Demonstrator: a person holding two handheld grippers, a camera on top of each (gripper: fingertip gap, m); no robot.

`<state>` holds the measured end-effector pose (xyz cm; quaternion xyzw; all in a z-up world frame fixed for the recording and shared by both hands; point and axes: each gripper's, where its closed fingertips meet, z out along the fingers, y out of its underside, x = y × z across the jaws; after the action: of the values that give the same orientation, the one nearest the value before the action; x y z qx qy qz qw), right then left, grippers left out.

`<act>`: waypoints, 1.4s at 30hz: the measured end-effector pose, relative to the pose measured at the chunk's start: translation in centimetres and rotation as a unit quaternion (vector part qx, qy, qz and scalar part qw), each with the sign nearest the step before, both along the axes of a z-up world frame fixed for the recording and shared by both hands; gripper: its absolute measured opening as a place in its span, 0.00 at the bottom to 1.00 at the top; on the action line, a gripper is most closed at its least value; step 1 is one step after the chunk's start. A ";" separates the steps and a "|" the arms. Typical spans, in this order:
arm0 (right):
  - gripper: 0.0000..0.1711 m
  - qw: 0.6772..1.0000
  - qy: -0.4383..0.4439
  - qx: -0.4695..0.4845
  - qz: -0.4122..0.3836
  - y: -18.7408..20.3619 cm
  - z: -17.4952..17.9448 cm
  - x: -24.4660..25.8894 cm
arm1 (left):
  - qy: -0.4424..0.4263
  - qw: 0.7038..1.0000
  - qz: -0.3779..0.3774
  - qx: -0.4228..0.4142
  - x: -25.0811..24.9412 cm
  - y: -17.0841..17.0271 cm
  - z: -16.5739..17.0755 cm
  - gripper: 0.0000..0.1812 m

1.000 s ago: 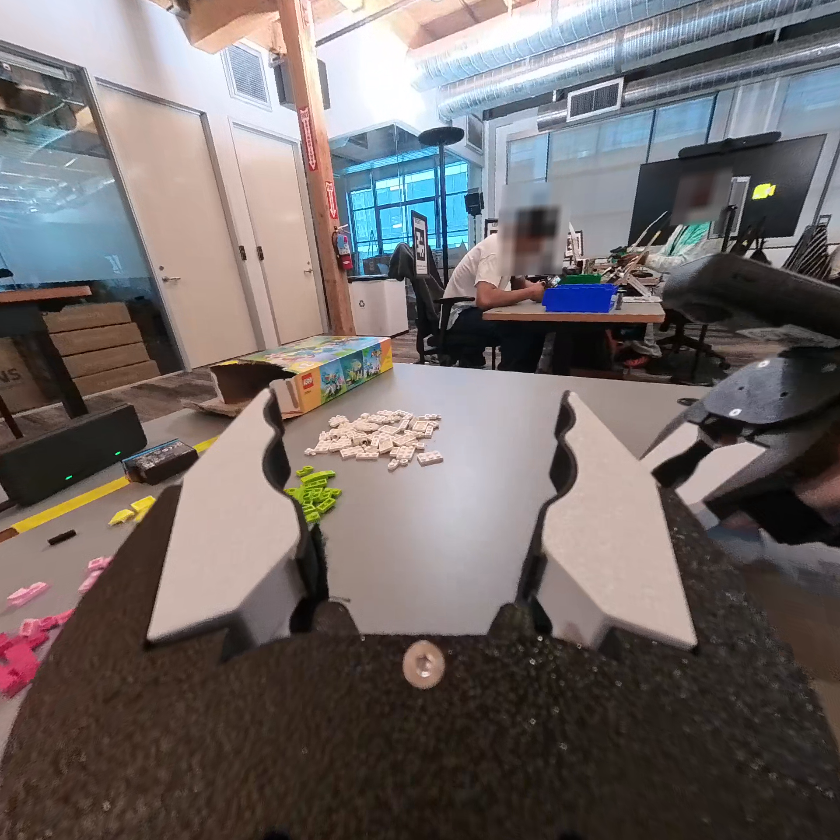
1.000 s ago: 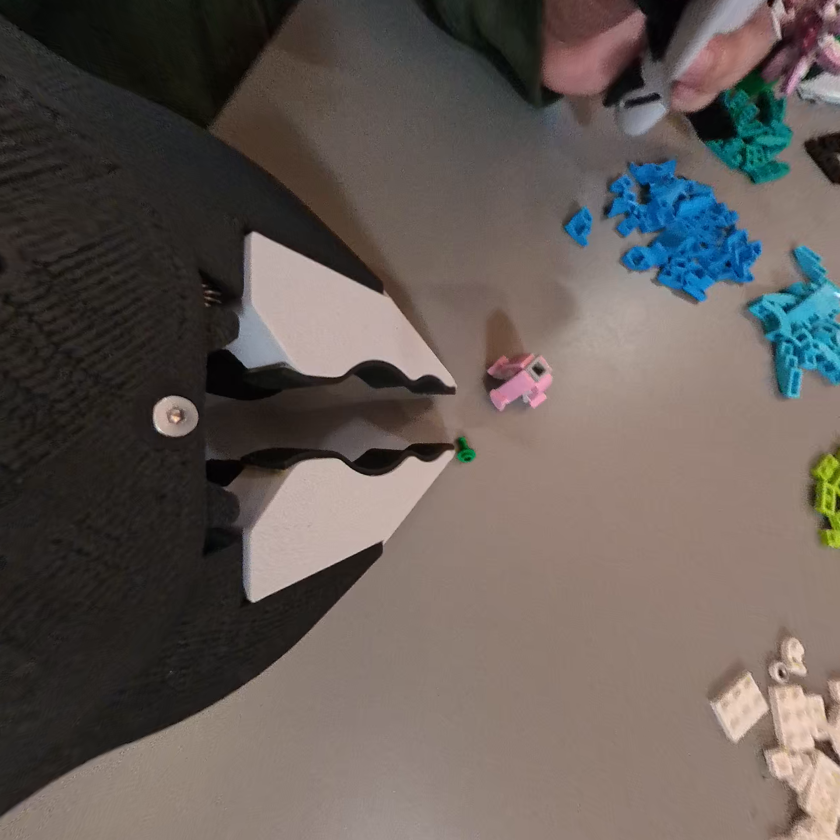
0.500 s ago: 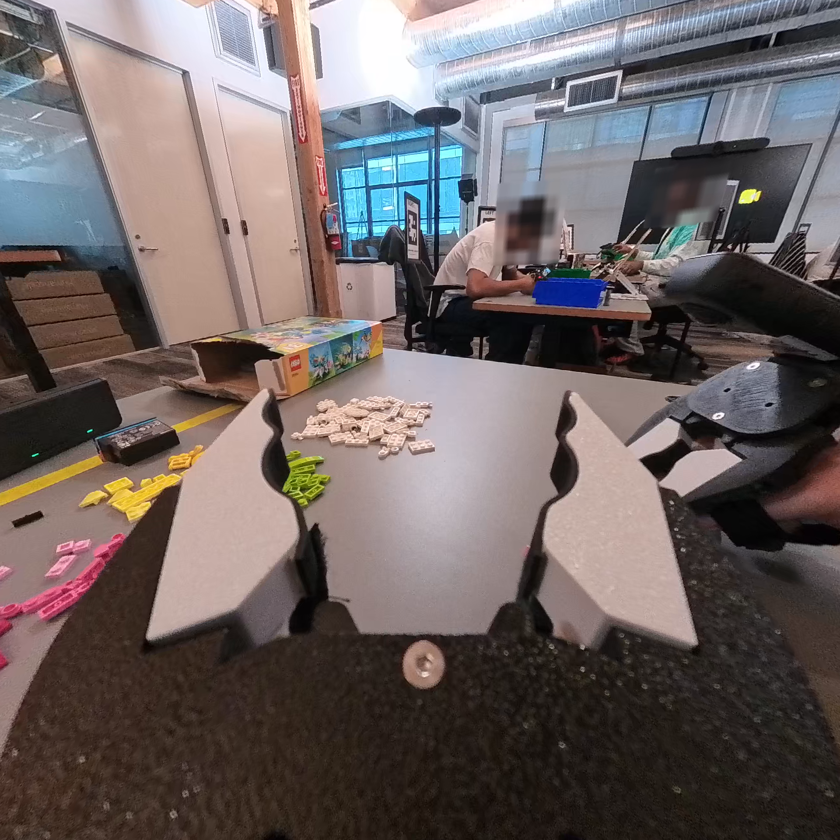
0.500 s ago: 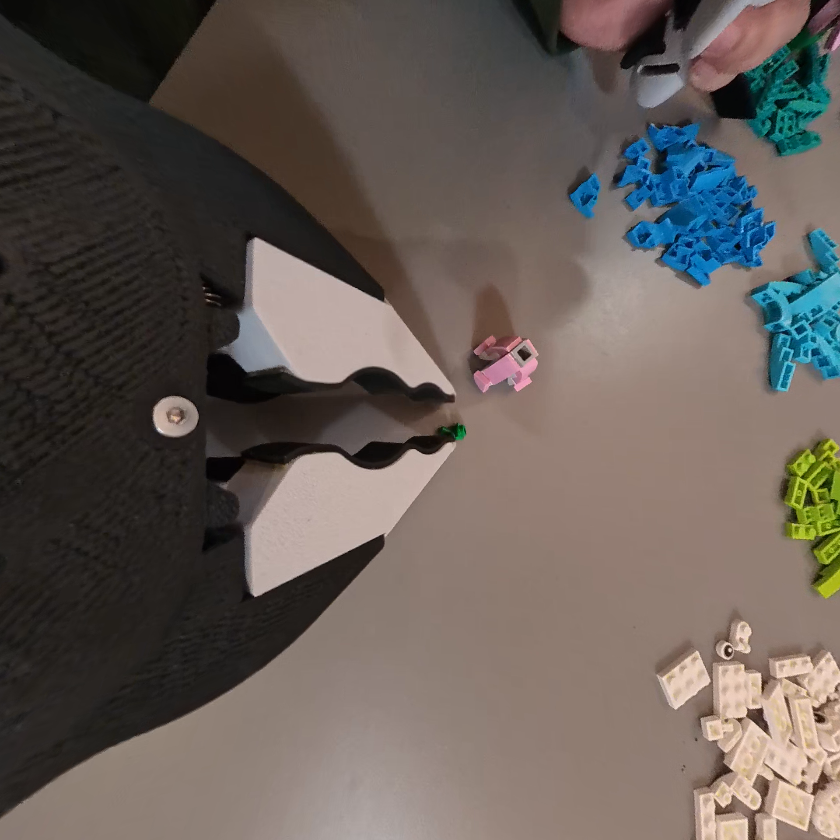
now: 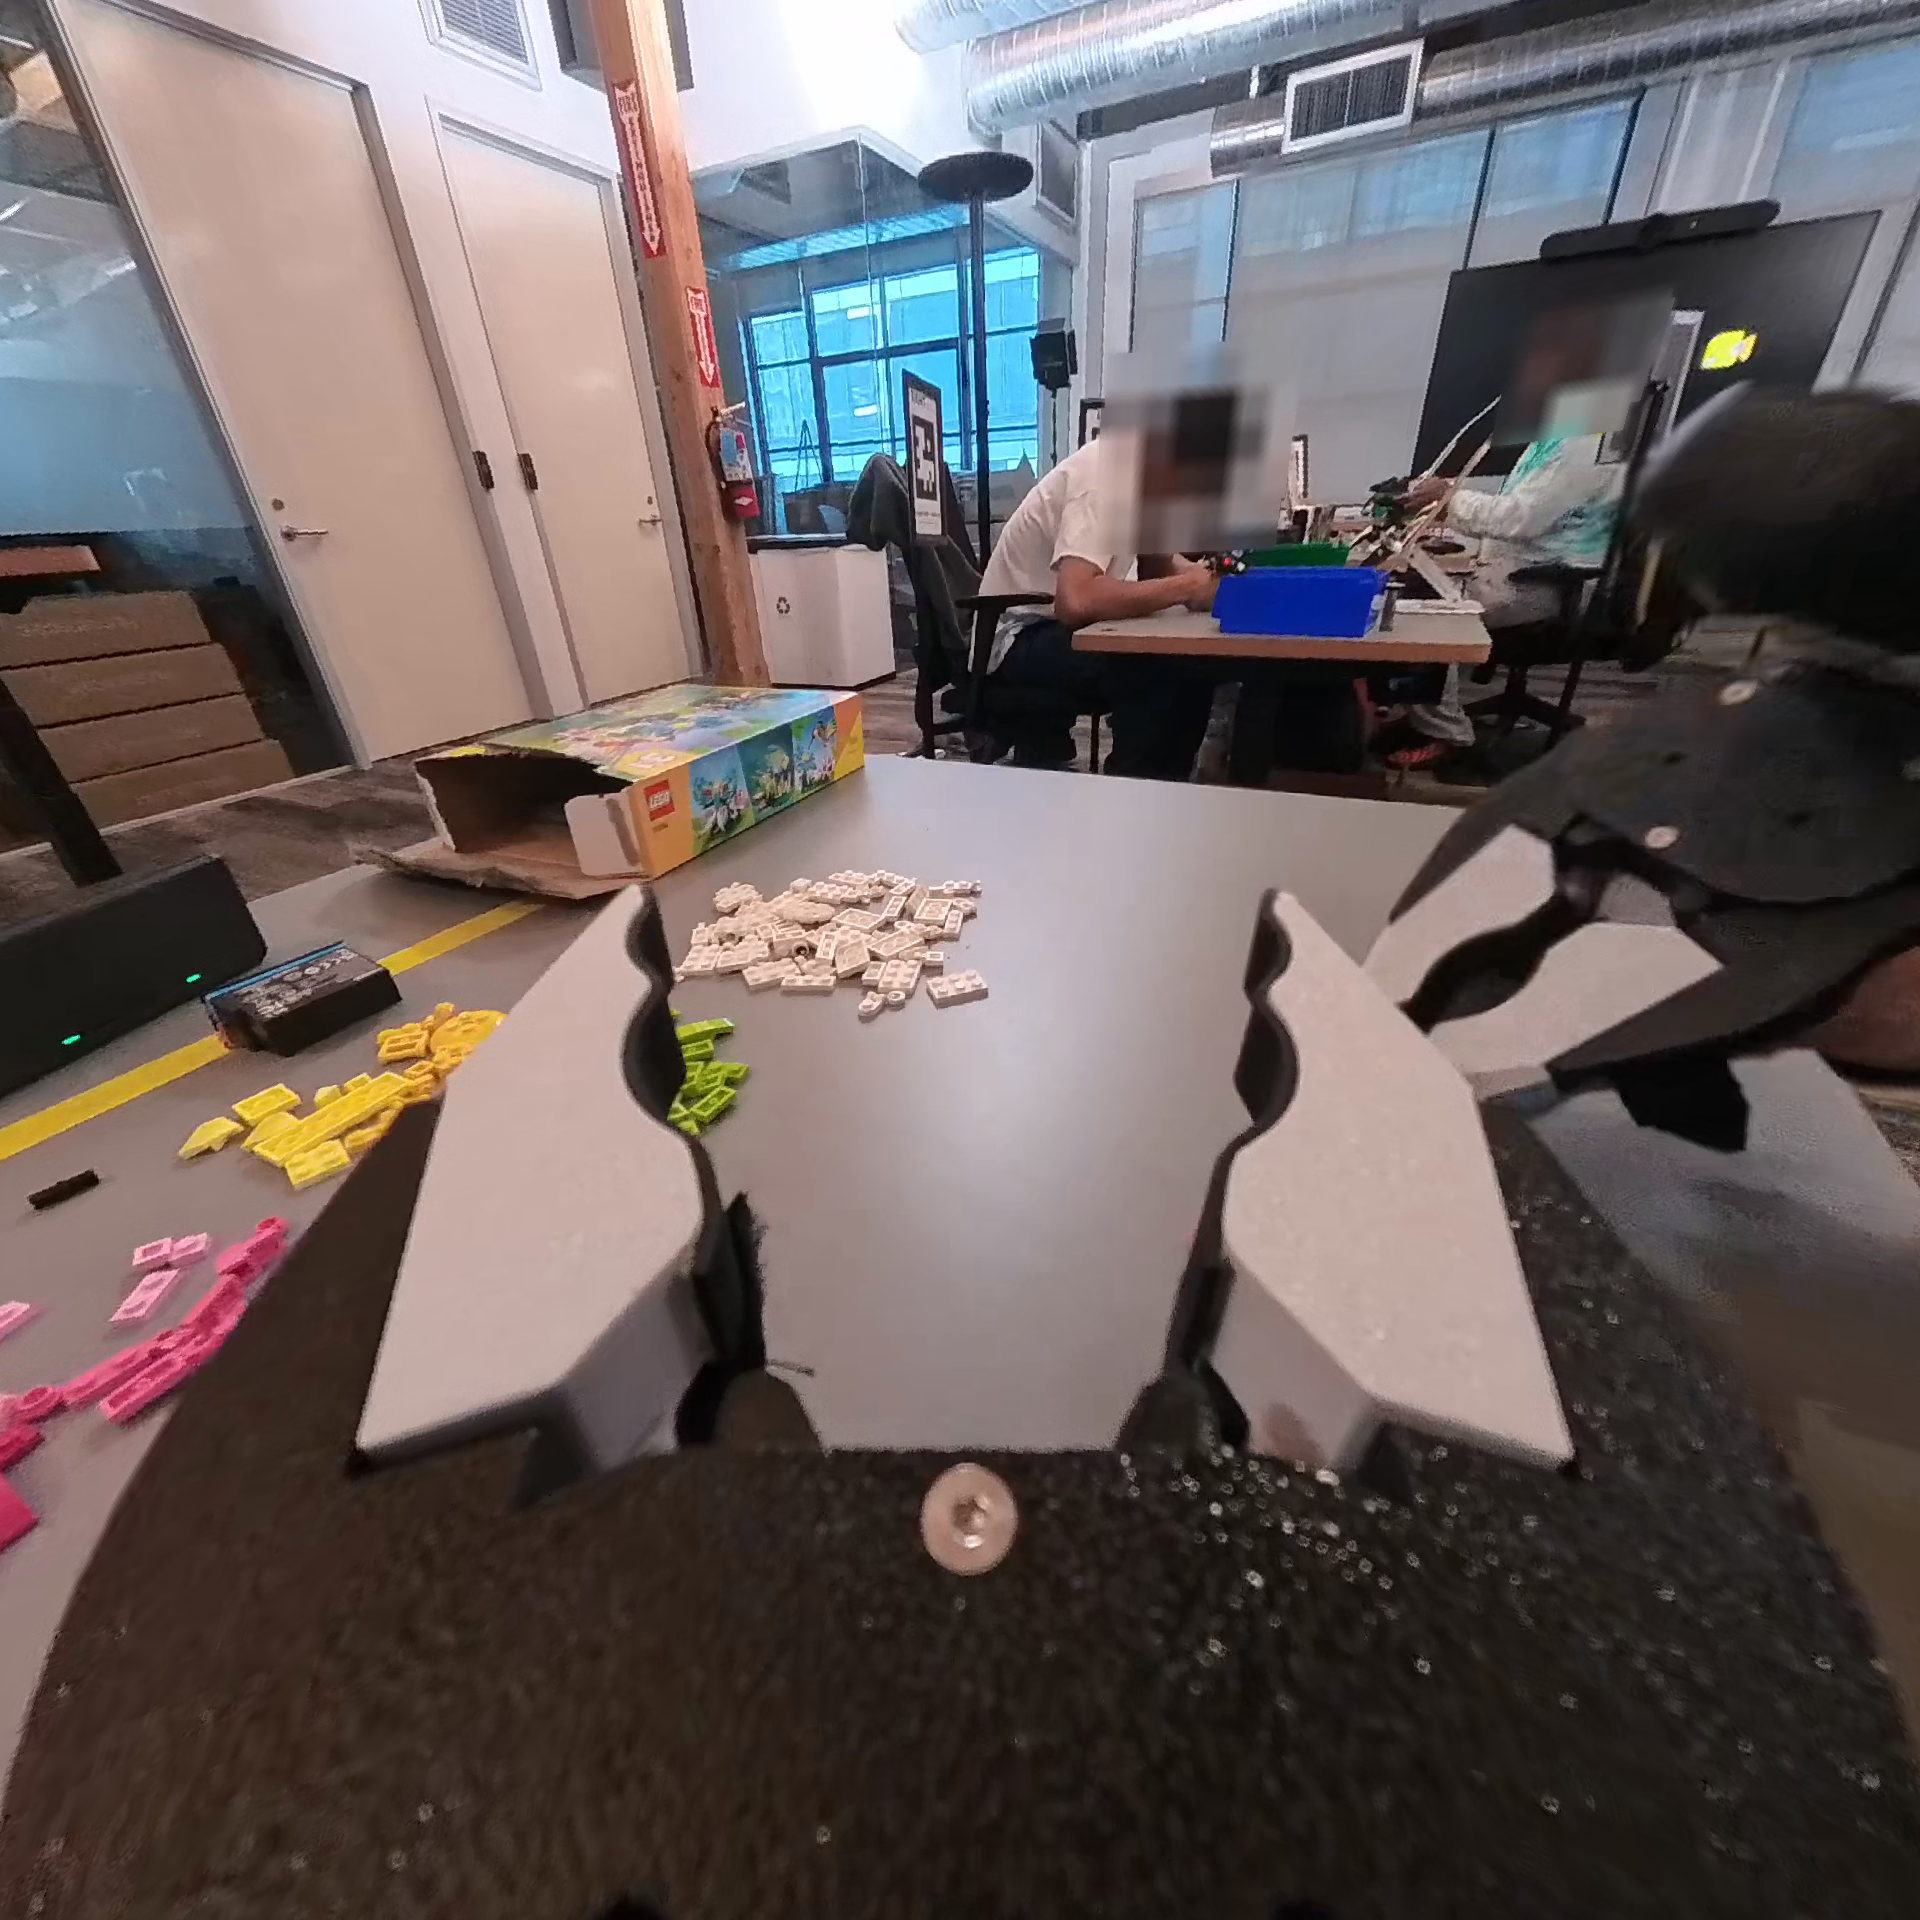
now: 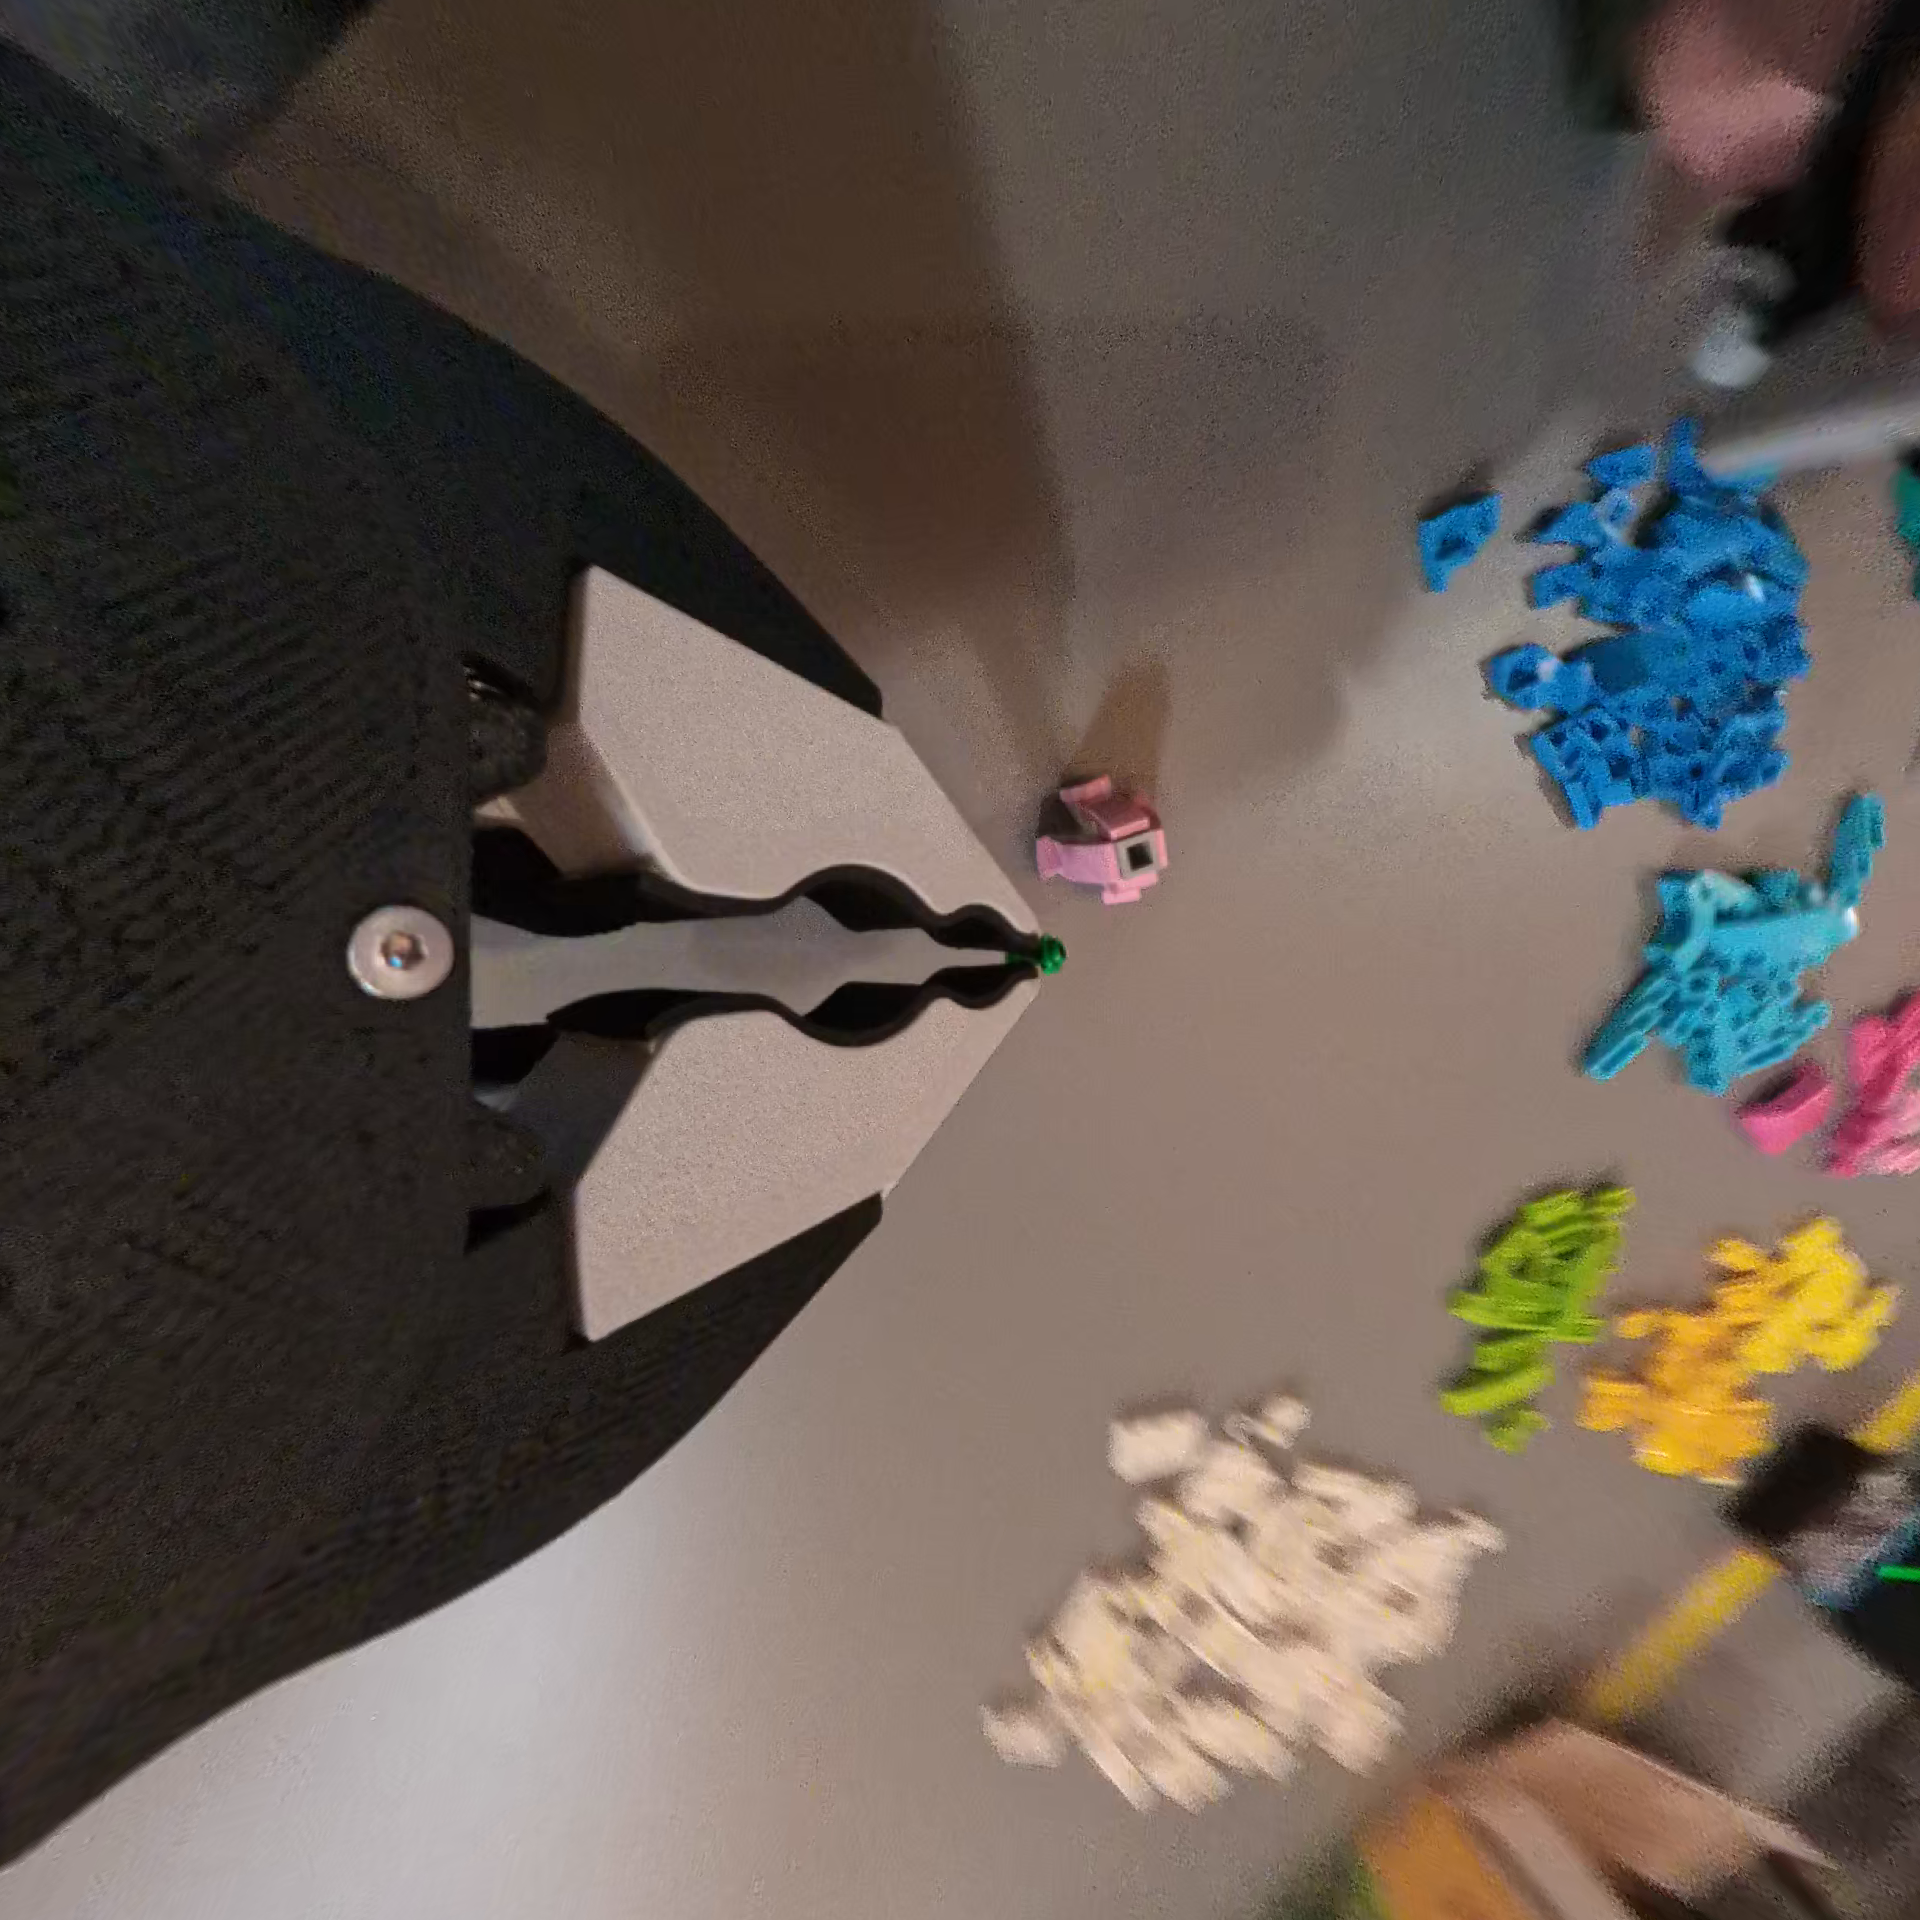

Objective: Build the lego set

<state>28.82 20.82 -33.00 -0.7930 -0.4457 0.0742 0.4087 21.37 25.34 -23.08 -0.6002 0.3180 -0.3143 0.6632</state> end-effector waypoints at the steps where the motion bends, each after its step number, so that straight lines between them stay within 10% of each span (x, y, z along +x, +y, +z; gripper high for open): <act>1: 0.00 0.997 -0.046 0.041 0.039 0.1 0.5 -0.3 | 0.002 1.000 0.003 0.003 -0.1 0.0 0.1 0.60; 5: 0.00 0.929 -0.260 0.200 0.171 0.7 1.3 -0.7 | -0.003 1.000 0.025 0.004 -0.7 0.5 0.2 0.59; 10: 0.00 0.752 -0.445 0.364 0.322 0.3 1.9 -1.8 | -0.029 0.999 0.031 -0.018 -1.5 1.1 0.3 0.58; 18: 0.00 0.568 -0.514 0.515 0.384 0.6 4.1 -2.0 | -0.018 0.980 -0.173 -0.094 1.7 -2.7 -0.8 0.31; 24: 0.00 0.438 -0.582 0.463 0.505 1.5 -0.8 1.9 | -0.014 0.984 -0.137 -0.116 1.2 -1.5 -1.7 0.30; 29: 0.00 0.382 -0.576 0.440 0.573 0.8 -2.3 2.7 | 0.006 0.985 -0.126 -0.116 1.2 -1.3 -2.3 0.29; 42: 0.00 0.383 -0.543 0.532 0.524 -0.5 1.5 -3.1 | 0.021 0.985 -0.116 -0.129 1.0 -0.9 -3.0 0.28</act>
<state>25.67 20.36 -31.48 0.1071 -0.8480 -0.4254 0.2974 22.41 24.41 -26.10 -0.6466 0.3562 -0.4144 0.5324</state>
